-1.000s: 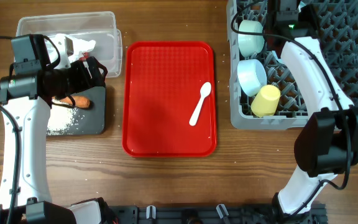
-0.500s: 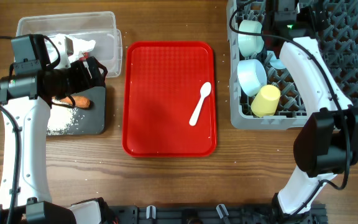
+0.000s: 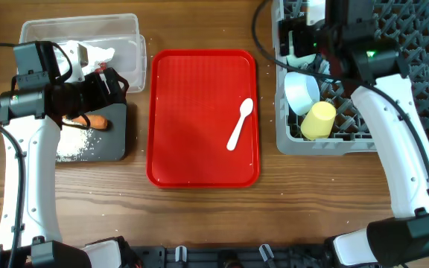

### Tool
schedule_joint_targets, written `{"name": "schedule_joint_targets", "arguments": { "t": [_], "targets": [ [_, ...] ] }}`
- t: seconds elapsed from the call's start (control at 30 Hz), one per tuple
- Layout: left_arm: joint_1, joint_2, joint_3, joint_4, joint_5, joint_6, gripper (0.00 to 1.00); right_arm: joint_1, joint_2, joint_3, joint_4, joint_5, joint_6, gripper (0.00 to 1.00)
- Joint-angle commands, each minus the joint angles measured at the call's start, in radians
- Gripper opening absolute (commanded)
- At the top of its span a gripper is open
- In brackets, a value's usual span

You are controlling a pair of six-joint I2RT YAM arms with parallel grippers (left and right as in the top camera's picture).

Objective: Sort waste into correct bins and load items into the dishwasher rack
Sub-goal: 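Grasp the white spoon on the red tray with the right gripper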

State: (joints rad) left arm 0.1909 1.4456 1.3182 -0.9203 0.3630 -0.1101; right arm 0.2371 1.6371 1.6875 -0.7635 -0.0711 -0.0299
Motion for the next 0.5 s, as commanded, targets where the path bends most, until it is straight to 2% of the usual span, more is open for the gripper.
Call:
{"name": "schedule_joint_targets", "arguments": {
  "t": [0.0, 0.17, 0.27, 0.4, 0.47],
  "targets": [
    [0.004, -0.004, 0.017, 0.002, -0.009, -0.003, 1.0, 0.06, 0.063, -0.021, -0.048, -0.348, 0.138, 1.0],
    [0.004, -0.004, 0.017, 0.002, -0.009, -0.003, 1.0, 0.165, 0.14, -0.092, -0.086, -0.329, 0.265, 1.0],
    [0.004, -0.004, 0.017, 0.002, -0.009, -0.003, 1.0, 0.237, 0.201, -0.154, -0.129, -0.171, 0.329, 1.0],
    [0.004, -0.004, 0.017, 0.002, -0.009, -0.003, 1.0, 0.293, 0.254, -0.244, -0.128, -0.066, 0.356, 1.0],
    [0.004, -0.004, 0.017, 0.002, -0.009, -0.003, 1.0, 0.31, 0.269, -0.291, -0.103, -0.017, 0.375, 0.95]
  ]
}}
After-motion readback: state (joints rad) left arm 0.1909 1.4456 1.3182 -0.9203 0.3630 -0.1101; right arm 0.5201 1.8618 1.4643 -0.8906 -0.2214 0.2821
